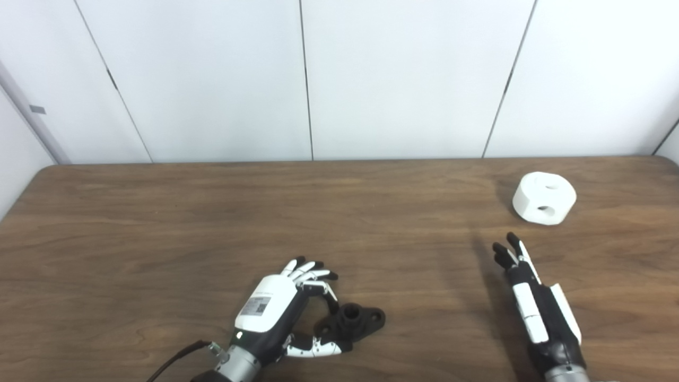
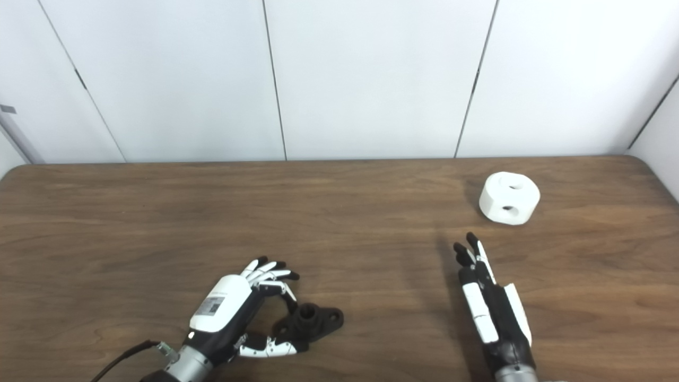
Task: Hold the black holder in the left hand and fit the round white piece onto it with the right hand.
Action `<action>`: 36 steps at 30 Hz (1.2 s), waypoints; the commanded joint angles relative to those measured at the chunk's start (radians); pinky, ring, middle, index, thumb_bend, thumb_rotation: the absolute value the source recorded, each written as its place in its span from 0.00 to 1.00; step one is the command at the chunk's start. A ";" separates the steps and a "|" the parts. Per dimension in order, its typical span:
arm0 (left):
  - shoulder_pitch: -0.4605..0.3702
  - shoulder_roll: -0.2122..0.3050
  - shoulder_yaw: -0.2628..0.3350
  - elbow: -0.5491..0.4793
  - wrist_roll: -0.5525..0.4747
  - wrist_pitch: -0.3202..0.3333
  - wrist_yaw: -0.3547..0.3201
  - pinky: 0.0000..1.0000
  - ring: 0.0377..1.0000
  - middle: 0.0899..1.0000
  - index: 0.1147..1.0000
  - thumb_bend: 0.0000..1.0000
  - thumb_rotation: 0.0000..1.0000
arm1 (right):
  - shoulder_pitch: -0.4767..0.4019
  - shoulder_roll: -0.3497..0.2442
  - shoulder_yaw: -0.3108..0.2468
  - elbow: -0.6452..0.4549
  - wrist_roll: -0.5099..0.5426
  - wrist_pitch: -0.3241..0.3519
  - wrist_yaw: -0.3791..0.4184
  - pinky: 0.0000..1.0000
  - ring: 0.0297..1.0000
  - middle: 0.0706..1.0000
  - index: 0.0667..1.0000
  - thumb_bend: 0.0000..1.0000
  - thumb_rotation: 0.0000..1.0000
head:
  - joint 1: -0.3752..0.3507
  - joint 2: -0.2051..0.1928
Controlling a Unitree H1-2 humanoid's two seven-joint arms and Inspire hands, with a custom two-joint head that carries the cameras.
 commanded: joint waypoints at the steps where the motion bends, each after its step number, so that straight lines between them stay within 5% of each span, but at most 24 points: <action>1: 0.018 0.002 -0.015 0.001 0.025 0.000 -0.043 1.00 0.91 0.80 0.42 0.52 0.05 | 0.004 0.023 0.009 -0.022 0.004 0.014 0.007 1.00 0.94 0.94 1.00 0.59 1.00 | -0.001 0.000; 12: 0.037 0.013 0.002 -0.009 0.016 0.008 -0.059 1.00 0.92 0.80 0.42 0.52 0.05 | -0.031 0.036 -0.010 -0.053 0.017 0.029 -0.021 1.00 0.96 0.96 1.00 0.61 0.98 | -0.077 0.008; 19: 0.037 0.015 0.013 -0.001 0.025 -0.002 -0.056 1.00 0.92 0.80 0.42 0.52 0.05 | -0.081 0.008 -0.044 -0.127 0.008 0.105 -0.033 1.00 0.98 0.96 1.00 0.60 0.95 | -0.131 0.000; 31: 0.027 0.010 0.014 0.035 0.040 -0.021 -0.037 1.00 0.89 0.79 0.42 0.52 0.05 | -0.211 -0.131 -0.165 -0.193 0.002 0.244 -0.005 1.00 1.00 0.97 1.00 0.65 0.93 | -0.223 -0.028; 36: 0.029 0.005 0.019 0.048 0.028 -0.040 -0.025 1.00 0.88 0.78 0.42 0.52 0.05 | -0.263 -0.225 -0.155 -0.170 -0.122 0.273 0.003 1.00 0.98 0.97 1.00 0.65 0.96 | -0.241 -0.037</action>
